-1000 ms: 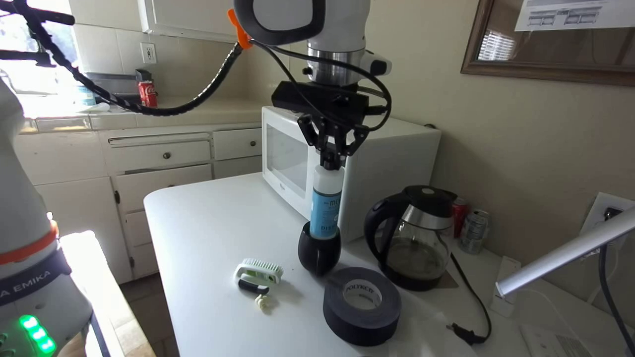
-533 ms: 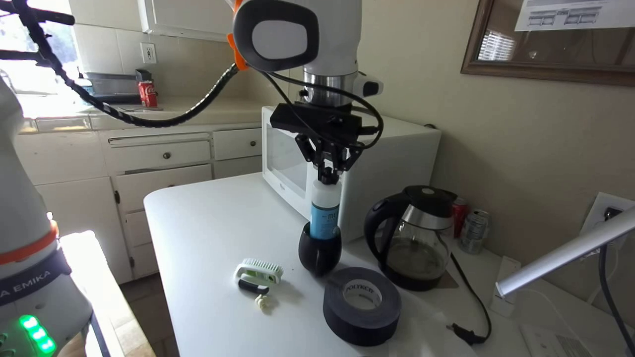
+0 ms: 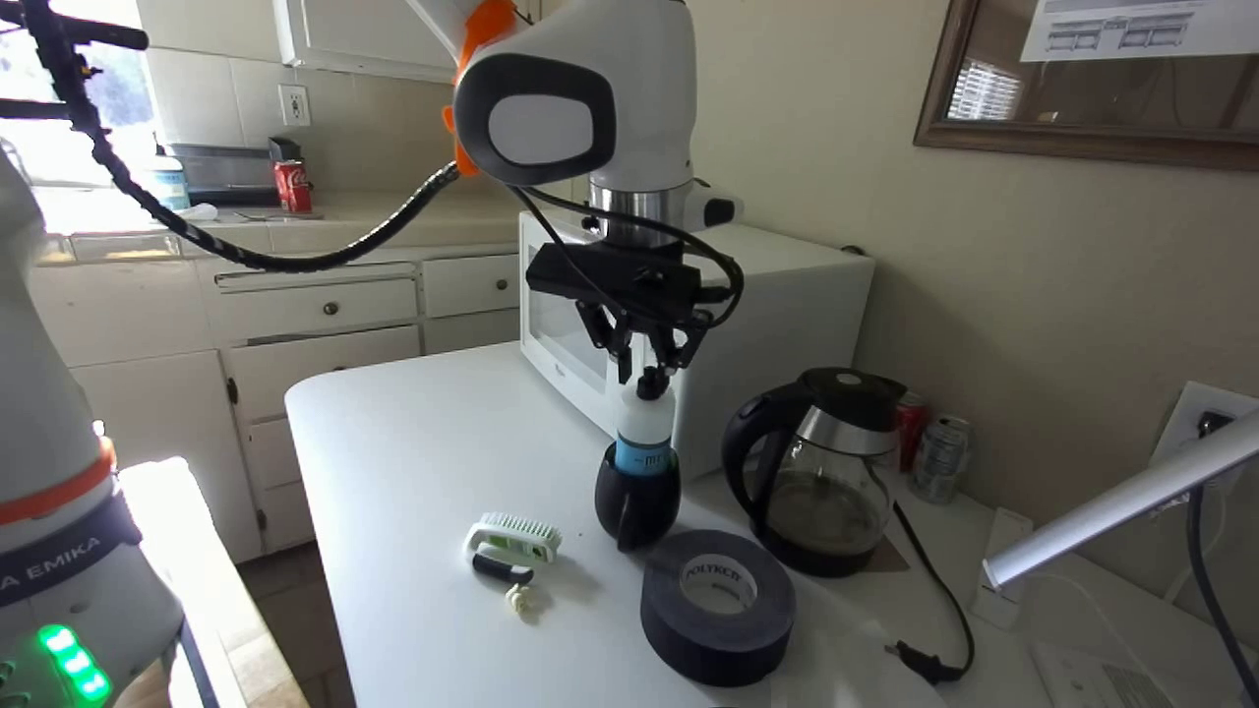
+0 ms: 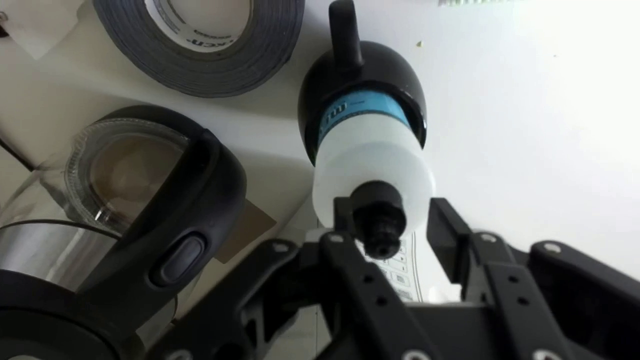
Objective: Put the bottle in the black cup
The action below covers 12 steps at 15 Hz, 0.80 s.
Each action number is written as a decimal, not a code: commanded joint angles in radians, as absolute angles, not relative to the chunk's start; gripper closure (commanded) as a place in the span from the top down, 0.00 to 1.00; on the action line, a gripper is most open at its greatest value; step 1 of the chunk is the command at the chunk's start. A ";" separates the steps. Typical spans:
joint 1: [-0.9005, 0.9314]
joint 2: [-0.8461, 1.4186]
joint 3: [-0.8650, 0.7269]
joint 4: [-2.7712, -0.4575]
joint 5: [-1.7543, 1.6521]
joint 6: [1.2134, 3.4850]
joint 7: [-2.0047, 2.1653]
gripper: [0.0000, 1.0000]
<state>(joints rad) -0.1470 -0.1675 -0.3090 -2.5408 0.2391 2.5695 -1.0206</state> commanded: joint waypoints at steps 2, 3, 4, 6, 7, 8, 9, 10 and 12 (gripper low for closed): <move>-0.146 -0.185 -0.303 -2.555 0.248 2.573 -1.010 0.85; -0.148 -0.210 -0.302 -2.565 0.244 2.564 -1.011 0.92; -0.151 -0.230 -0.299 -2.575 0.234 2.563 -1.001 0.98; -0.160 -0.285 -0.294 -2.599 0.201 2.546 -0.973 1.00; -0.172 -0.317 -0.286 -2.619 0.165 2.532 -0.931 1.00; -0.185 -0.348 -0.276 -2.637 0.127 2.525 -0.889 1.00; -0.202 -0.385 -0.265 -2.661 0.079 2.515 -0.836 1.00; -0.214 -0.423 -0.257 -2.691 0.039 2.510 -0.795 1.00; -0.237 -0.499 -0.246 -2.747 -0.034 2.473 -0.724 0.99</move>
<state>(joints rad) -0.1930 -0.3550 -0.2731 -2.6394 0.0661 2.5228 -0.8286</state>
